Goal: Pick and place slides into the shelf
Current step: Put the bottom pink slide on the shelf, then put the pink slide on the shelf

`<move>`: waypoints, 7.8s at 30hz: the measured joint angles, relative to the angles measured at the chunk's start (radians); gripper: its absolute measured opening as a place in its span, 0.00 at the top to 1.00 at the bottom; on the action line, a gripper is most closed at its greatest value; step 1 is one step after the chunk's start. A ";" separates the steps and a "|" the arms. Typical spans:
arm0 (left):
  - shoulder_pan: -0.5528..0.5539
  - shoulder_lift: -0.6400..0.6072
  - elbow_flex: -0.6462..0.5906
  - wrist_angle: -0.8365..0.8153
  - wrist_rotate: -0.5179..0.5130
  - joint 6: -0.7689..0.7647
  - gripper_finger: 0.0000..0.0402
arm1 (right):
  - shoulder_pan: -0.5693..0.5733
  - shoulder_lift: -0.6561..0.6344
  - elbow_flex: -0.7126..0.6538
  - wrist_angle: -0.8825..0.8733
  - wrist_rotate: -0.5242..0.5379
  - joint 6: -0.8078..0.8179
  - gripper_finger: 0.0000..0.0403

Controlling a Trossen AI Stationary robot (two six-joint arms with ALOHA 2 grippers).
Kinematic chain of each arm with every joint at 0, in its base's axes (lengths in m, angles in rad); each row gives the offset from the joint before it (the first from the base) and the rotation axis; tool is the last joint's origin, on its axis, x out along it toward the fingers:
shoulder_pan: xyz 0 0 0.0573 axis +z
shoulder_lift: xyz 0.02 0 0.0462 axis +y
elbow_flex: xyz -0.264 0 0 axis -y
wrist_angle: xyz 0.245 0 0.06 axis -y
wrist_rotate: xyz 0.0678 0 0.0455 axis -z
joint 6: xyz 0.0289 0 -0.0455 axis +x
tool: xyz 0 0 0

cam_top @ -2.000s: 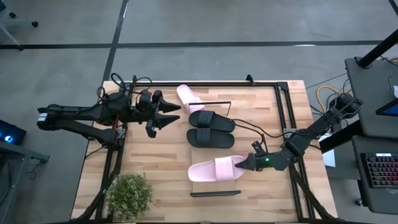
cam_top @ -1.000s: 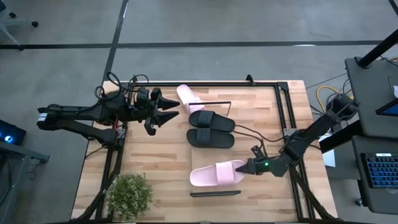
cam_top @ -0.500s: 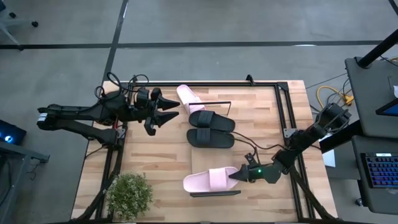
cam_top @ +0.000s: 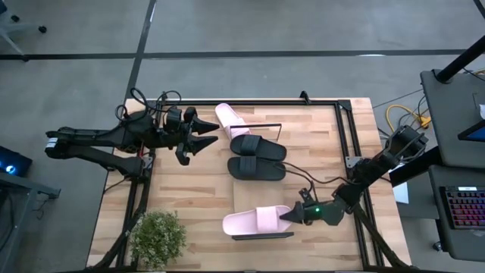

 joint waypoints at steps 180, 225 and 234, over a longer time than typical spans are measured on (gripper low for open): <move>0.808 0.608 -0.122 -0.133 0.733 -0.286 0.50 | 0.001 -0.601 0.066 -0.800 0.215 -0.160 0.54; 0.820 0.784 -0.049 -0.112 0.754 -0.251 0.50 | -0.032 -0.602 0.065 -0.793 0.240 -0.133 0.54; 0.791 0.805 -0.050 -0.108 0.755 -0.258 0.50 | -0.032 -0.601 0.065 -0.792 0.240 -0.133 0.54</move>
